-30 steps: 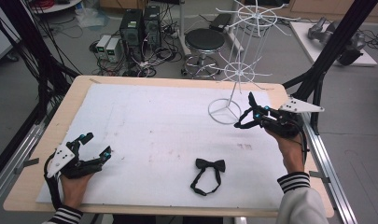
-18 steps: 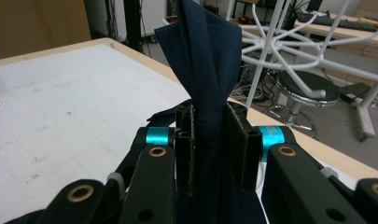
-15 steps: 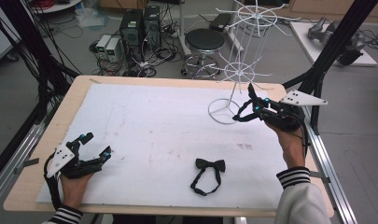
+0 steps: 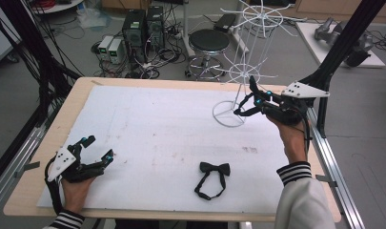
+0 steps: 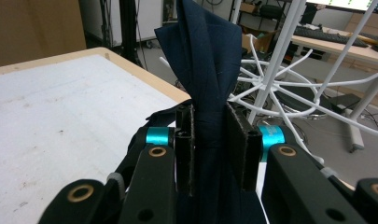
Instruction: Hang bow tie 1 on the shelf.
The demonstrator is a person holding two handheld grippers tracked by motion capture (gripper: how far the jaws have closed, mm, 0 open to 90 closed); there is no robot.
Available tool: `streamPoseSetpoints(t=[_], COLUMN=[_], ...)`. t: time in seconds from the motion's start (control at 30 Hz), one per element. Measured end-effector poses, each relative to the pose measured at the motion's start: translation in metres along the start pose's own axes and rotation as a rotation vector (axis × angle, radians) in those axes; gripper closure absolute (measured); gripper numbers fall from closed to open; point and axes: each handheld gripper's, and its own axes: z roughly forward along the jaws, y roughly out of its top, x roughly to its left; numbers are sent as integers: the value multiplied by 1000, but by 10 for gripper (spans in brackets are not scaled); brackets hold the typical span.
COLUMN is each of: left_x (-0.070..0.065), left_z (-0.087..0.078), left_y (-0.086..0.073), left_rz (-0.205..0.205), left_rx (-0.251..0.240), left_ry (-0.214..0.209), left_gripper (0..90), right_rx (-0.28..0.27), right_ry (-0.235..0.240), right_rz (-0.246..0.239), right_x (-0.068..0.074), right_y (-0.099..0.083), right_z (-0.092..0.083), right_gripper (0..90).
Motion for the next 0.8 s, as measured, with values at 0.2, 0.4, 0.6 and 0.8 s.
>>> streamPoseSetpoints(t=[0.2,0.4,0.6,0.8], left_x=[0,0,1,1], left_z=[0,0,0,0], left_y=[0,0,0,0], left_rz=[-1,-5,-7,-9], left_rx=[0,-2,-2,-3], left_ry=[-1,-1,-2,-1], left_gripper=[144,144,144,144], right_rx=[0,12,23,30], right_ry=[-16,-34,-47,-60], right_rz=[0,-4,-7,-3], right_x=[-1,-3,-3,-5], right_y=[5,8,11,10], right_z=[5,11,17,22], right_gripper=[744,744,744,744])
